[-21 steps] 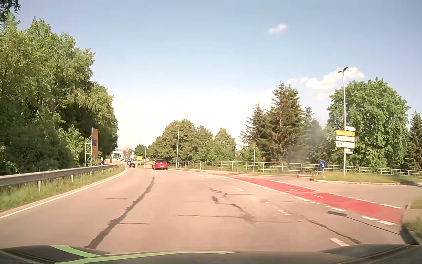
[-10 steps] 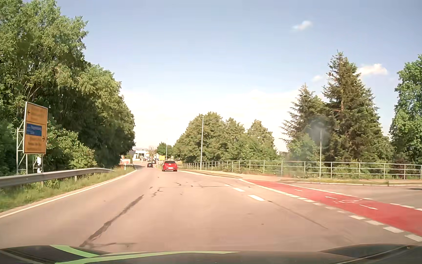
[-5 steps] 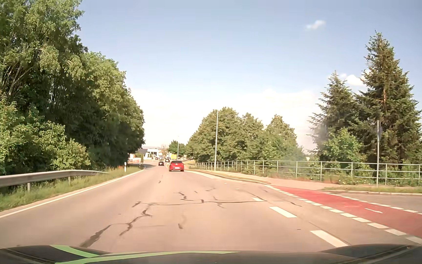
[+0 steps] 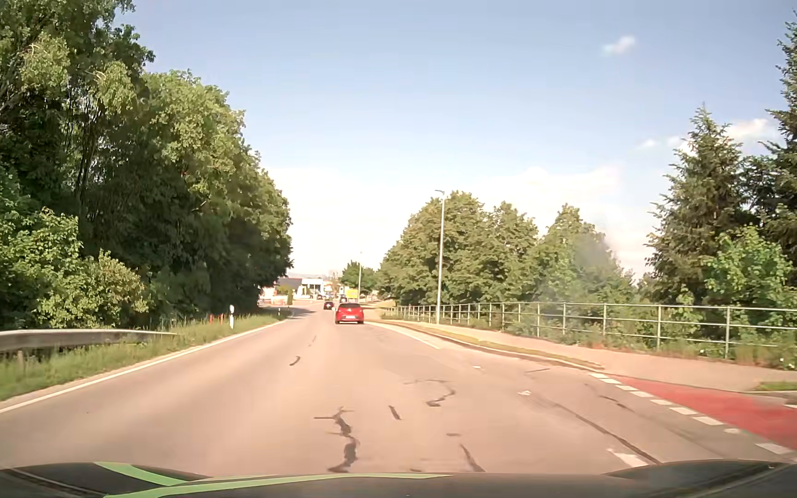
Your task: Follow the waypoints while adhering to traffic rules and regulations
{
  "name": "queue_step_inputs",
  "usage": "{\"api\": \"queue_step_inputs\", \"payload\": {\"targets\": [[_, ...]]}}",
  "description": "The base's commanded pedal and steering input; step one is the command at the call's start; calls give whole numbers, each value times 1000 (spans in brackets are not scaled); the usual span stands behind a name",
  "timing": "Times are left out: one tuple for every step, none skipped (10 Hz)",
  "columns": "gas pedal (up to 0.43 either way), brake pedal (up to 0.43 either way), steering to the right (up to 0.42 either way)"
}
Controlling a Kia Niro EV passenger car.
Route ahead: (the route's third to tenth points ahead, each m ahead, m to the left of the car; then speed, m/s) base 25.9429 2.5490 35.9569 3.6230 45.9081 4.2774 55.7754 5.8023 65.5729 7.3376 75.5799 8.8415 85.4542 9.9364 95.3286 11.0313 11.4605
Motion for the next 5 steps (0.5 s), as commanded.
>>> {"api": "queue_step_inputs", "payload": {"targets": [[79,0,-38],[79,0,-36],[79,0,-30],[79,0,-21],[79,0,-17]]}}
